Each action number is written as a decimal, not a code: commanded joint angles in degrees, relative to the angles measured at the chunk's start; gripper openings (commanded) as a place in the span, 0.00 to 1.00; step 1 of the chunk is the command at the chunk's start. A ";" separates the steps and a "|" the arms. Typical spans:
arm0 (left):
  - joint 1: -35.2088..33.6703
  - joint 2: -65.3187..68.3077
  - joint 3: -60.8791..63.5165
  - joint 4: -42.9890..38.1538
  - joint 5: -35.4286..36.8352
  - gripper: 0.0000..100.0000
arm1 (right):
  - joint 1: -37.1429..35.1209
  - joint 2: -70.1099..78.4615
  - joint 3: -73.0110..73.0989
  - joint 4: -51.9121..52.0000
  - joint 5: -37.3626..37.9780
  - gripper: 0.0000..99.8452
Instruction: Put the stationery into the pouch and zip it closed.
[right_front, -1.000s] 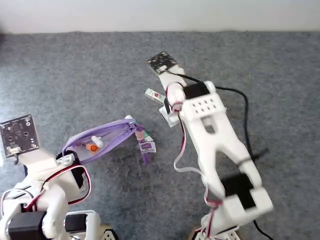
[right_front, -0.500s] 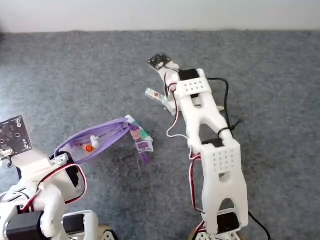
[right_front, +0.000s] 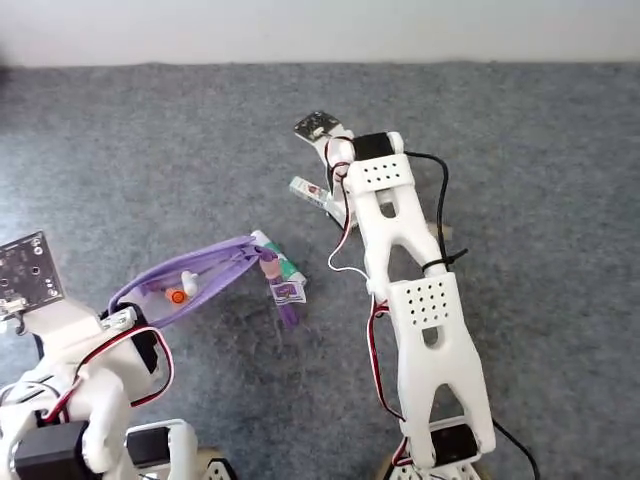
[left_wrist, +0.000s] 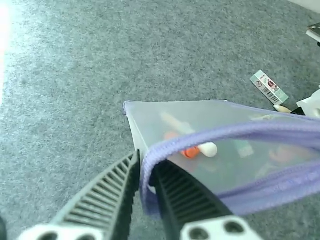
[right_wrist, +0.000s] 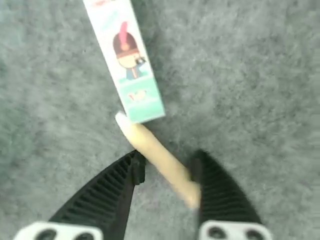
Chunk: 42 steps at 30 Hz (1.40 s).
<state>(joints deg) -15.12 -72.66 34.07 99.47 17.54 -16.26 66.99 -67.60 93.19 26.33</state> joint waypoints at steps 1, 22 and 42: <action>-0.26 0.53 0.13 0.79 1.05 0.01 | 0.04 0.40 -6.15 6.02 0.26 0.04; -0.35 0.53 0.40 0.79 1.05 0.01 | 5.32 -31.87 16.88 9.89 -4.84 0.01; 0.09 1.14 -0.04 -0.44 0.79 0.01 | -12.26 -95.43 55.91 9.63 -27.34 0.01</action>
<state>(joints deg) -15.12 -72.66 34.07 99.47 17.54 -24.70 -21.01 -11.60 100.48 3.91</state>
